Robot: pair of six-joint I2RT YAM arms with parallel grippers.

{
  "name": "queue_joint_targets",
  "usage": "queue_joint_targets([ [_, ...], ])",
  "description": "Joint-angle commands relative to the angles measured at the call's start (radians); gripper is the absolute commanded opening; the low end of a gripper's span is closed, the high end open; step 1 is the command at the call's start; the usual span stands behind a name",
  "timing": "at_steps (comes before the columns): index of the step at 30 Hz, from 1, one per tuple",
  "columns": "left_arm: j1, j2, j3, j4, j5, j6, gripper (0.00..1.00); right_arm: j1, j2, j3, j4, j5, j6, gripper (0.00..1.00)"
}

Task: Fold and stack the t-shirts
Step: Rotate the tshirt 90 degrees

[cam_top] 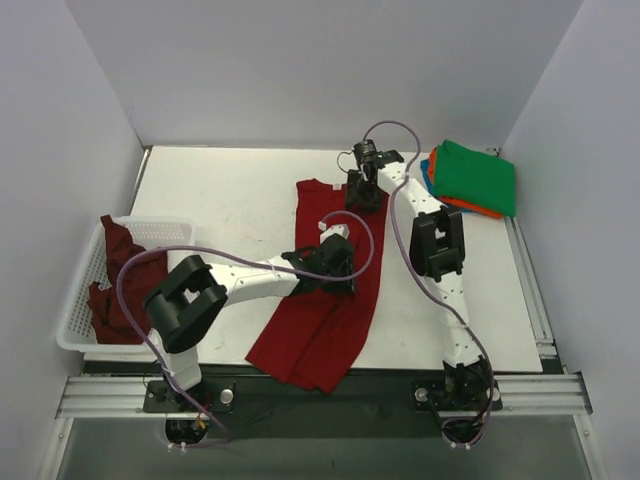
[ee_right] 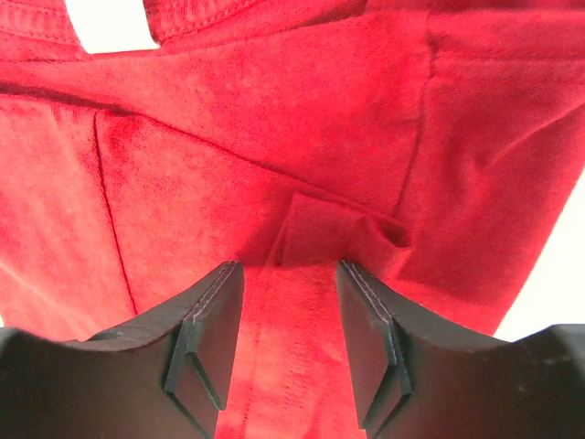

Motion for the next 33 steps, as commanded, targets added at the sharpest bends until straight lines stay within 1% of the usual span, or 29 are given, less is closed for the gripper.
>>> queue_joint_targets([
  [1,0.023,-0.059,0.01,0.048,0.085,0.056,0.45,-0.009,-0.057,0.052,-0.079,-0.009,-0.076,0.47],
  [2,0.023,-0.102,-0.006,0.061,0.092,0.067,0.47,-0.011,-0.077,0.045,-0.077,-0.009,-0.076,0.47],
  [5,0.02,-0.211,-0.094,0.063,0.072,0.067,0.48,-0.006,-0.177,-0.027,-0.065,0.002,-0.065,0.48],
  [7,0.006,-0.299,-0.159,0.04,0.041,0.049,0.47,0.011,-0.26,-0.116,-0.045,0.015,-0.053,0.48],
  [8,-0.003,-0.324,-0.214,0.032,0.018,0.038,0.44,0.022,-0.284,-0.148,-0.037,0.032,-0.044,0.48],
  [9,-0.011,-0.349,-0.234,0.012,0.004,0.035,0.41,0.029,-0.332,-0.188,-0.031,0.049,-0.032,0.48],
  [11,-0.046,-0.41,-0.297,-0.061,-0.06,0.02,0.4,0.057,-0.376,-0.314,0.002,0.063,-0.009,0.48],
  [12,-0.054,-0.429,-0.32,-0.078,-0.071,0.009,0.34,0.068,-0.419,-0.358,0.021,0.074,0.002,0.47],
  [13,-0.061,-0.468,-0.349,-0.1,-0.074,-0.005,0.32,0.09,-0.438,-0.448,0.042,0.083,0.016,0.46],
  [14,-0.067,-0.489,-0.401,-0.102,-0.077,-0.031,0.29,0.101,-0.455,-0.486,0.078,0.083,0.027,0.43],
  [17,-0.094,-0.571,-0.479,-0.114,-0.108,-0.081,0.27,0.14,-0.493,-0.604,0.136,0.086,0.045,0.43],
  [18,-0.097,-0.59,-0.519,-0.117,-0.114,-0.092,0.27,0.147,-0.498,-0.627,0.15,0.116,0.045,0.43],
  [20,-0.11,-0.63,-0.546,-0.126,-0.129,-0.117,0.27,0.167,-0.489,-0.661,0.165,0.144,0.05,0.43],
  [23,-0.126,-0.628,-0.575,-0.132,-0.142,-0.132,0.27,0.175,-0.449,-0.669,0.17,0.169,0.051,0.43],
  [26,-0.144,-0.584,-0.582,-0.129,-0.142,-0.152,0.27,0.175,-0.397,-0.653,0.173,0.173,0.045,0.42],
  [30,-0.152,-0.503,-0.592,-0.07,-0.086,-0.197,0.26,0.172,-0.29,-0.578,0.172,0.149,0.008,0.42],
  [32,-0.149,-0.464,-0.572,-0.037,-0.065,-0.206,0.26,0.163,-0.248,-0.505,0.17,0.129,-0.005,0.42],
  [33,-0.141,-0.454,-0.56,-0.03,-0.062,-0.206,0.27,0.158,-0.201,-0.477,0.168,0.106,-0.021,0.42],
])
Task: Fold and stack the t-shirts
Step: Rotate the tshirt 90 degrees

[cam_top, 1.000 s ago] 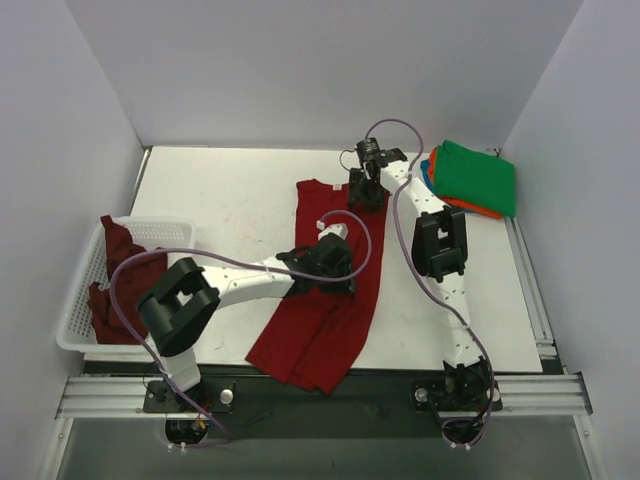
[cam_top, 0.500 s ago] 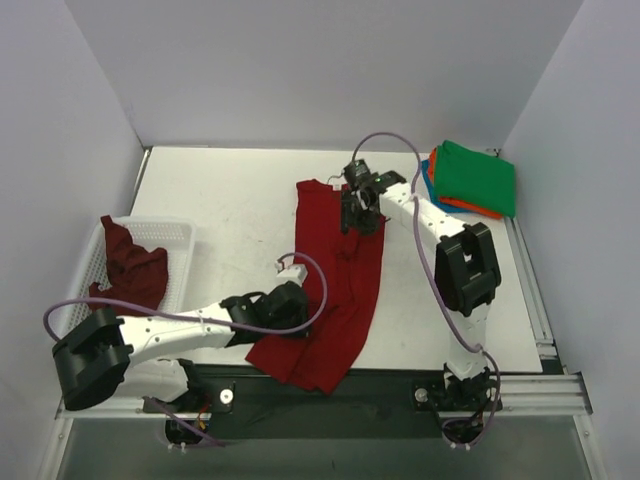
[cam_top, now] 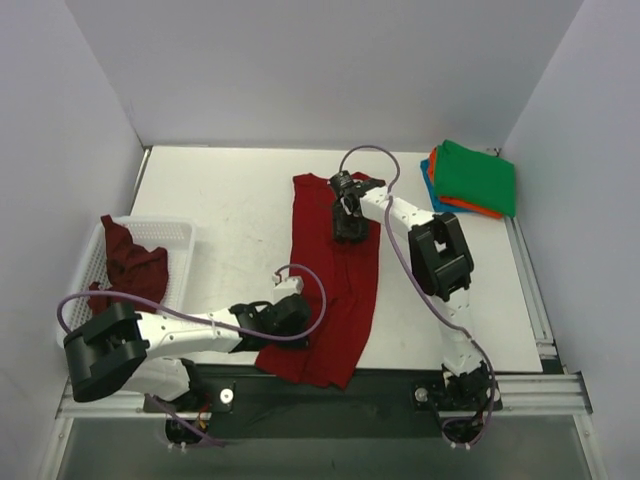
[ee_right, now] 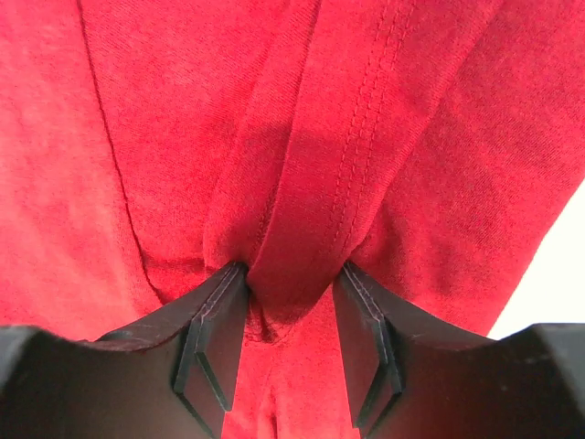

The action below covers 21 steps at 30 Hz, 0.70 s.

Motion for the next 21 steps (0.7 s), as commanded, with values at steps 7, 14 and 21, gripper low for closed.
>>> queue_joint_targets([
  [7,0.157,0.172,0.153,0.112,0.135,0.033,0.32,-0.072,0.293,0.4,-0.063,-0.12,-0.093,0.44],
  [14,0.229,0.288,0.304,0.143,0.2,0.09,0.39,-0.13,0.383,0.649,-0.086,-0.246,-0.128,0.59],
  [21,0.24,0.216,0.357,0.106,0.178,0.125,0.45,-0.129,0.117,0.535,-0.084,-0.199,-0.135,0.68],
])
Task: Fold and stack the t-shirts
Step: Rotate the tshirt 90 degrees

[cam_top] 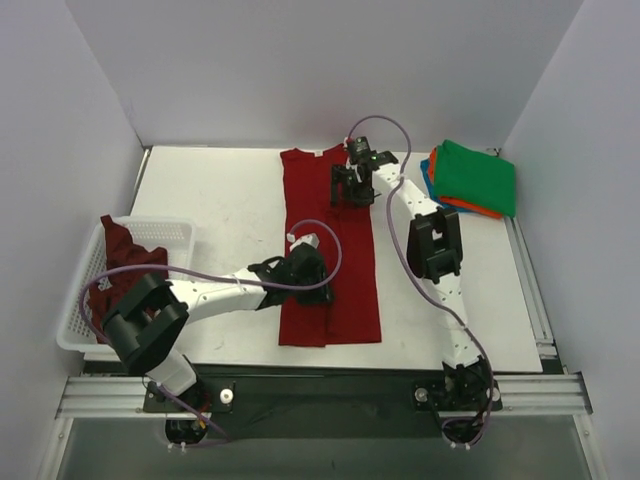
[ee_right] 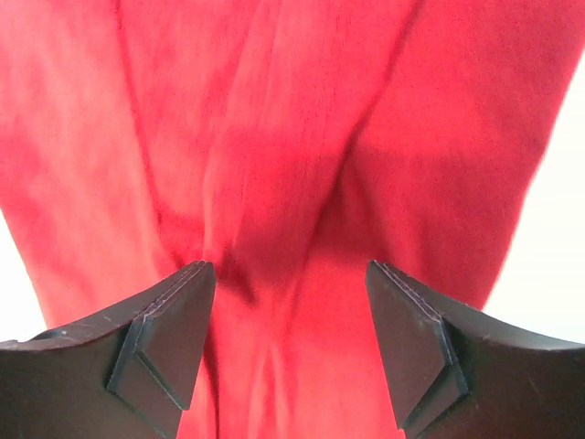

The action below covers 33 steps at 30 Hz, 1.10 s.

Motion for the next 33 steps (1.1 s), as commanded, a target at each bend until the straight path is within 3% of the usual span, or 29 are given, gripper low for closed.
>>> queue_joint_targets([
  [1,0.012,-0.064,0.056,0.008,0.003,0.052,0.45,0.008,-0.235,-0.073,-0.041,0.031,-0.005,0.68],
  [3,0.012,-0.057,0.089,-0.036,0.007,0.074,0.45,0.005,-0.36,-0.148,-0.043,0.059,0.044,0.68],
  [6,0.002,-0.052,0.071,-0.044,-0.003,0.097,0.45,0.002,-0.547,-0.391,-0.032,0.079,0.09,0.67],
  [11,-0.016,-0.035,0.008,0.0,0.039,0.132,0.57,0.034,-0.894,-0.919,0.113,0.094,0.191,0.56],
  [18,-0.036,0.034,-0.012,0.066,0.12,0.149,0.54,0.097,-1.204,-1.362,0.219,0.117,0.274,0.49],
  [20,-0.048,0.049,0.004,0.056,0.112,0.146,0.52,0.113,-1.275,-1.428,0.224,0.123,0.287,0.48],
  [25,-0.084,0.072,0.007,0.07,0.111,0.126,0.36,0.149,-1.373,-1.583,0.219,0.14,0.302,0.47],
  [28,-0.096,0.072,0.001,0.076,0.112,0.109,0.2,0.158,-1.402,-1.638,0.215,0.136,0.305,0.47],
  [33,-0.108,0.034,-0.008,0.079,0.12,0.092,0.15,0.161,-1.421,-1.683,0.215,0.14,0.305,0.47],
])
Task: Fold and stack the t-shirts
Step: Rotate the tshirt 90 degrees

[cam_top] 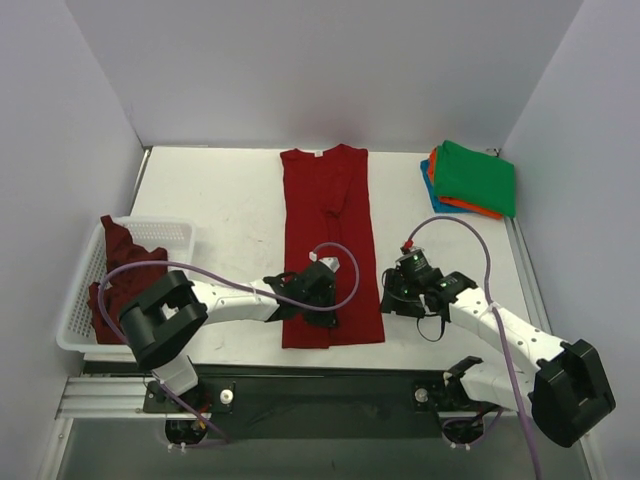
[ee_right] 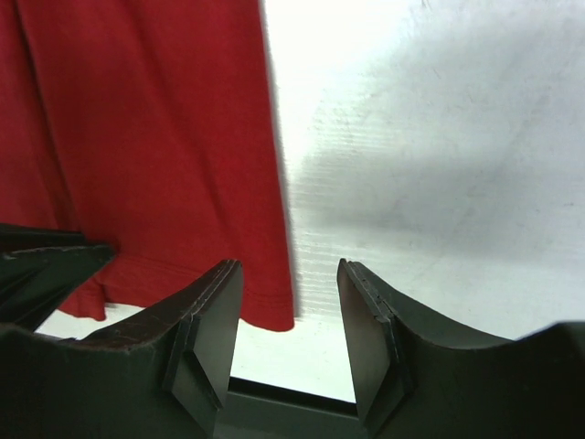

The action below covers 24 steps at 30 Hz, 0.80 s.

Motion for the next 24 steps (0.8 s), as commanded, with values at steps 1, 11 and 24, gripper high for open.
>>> queue_joint_targets([
  [1,-0.007,-0.044,0.013,0.036,0.021,-0.024,0.15,0.008,-0.012,-0.021,0.003,0.035,0.009,0.46],
  [11,-0.03,-0.105,-0.048,0.131,0.075,-0.11,0.12,0.023,-0.014,-0.055,0.009,0.042,0.018,0.46],
  [24,-0.03,-0.07,-0.149,0.185,0.043,-0.153,0.07,0.067,-0.035,-0.084,0.02,0.028,0.044,0.45],
])
